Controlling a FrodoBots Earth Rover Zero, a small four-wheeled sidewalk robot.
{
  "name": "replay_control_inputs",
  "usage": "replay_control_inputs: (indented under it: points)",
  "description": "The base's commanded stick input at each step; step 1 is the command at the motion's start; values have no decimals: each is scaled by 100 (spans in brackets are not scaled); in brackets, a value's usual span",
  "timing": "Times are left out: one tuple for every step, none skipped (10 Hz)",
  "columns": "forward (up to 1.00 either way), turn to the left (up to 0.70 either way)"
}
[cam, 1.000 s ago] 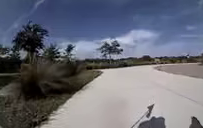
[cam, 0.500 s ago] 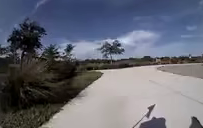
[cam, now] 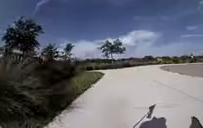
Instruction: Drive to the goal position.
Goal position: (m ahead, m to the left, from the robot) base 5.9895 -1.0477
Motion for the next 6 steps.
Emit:
replay_control_inputs:
  points:
    - [85, 0]
    - [85, 0]
    - [85, 0]
    - [85, -34]
    - [85, -34]
    - [85, -34]
